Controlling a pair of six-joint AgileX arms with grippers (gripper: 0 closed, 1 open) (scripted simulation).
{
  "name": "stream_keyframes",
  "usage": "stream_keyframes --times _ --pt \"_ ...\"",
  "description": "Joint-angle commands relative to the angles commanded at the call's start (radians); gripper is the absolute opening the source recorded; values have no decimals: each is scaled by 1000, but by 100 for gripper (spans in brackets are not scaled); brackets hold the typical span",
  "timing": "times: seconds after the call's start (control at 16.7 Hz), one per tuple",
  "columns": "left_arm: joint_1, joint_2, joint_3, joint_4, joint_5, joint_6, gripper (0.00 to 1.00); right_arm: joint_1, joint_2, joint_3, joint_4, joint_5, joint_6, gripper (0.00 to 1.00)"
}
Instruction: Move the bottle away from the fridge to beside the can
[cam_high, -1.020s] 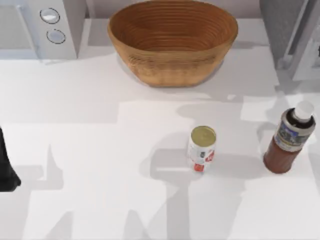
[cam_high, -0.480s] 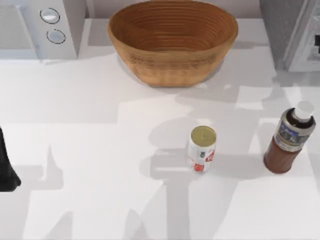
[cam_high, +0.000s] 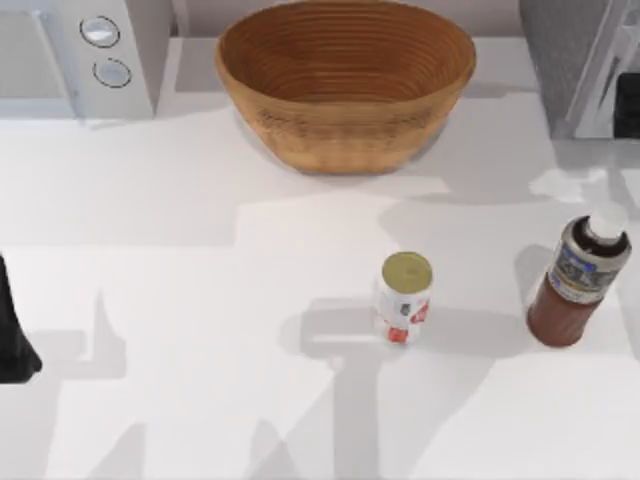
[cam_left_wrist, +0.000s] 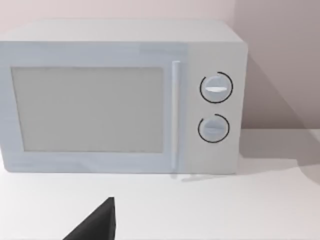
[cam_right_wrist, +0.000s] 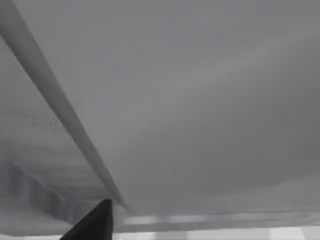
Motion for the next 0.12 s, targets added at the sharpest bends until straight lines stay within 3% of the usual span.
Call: stream_keyframes --times 0.12 --pt "0 0 0 0 0 0 100 0 9 11 -3 0 0 100"
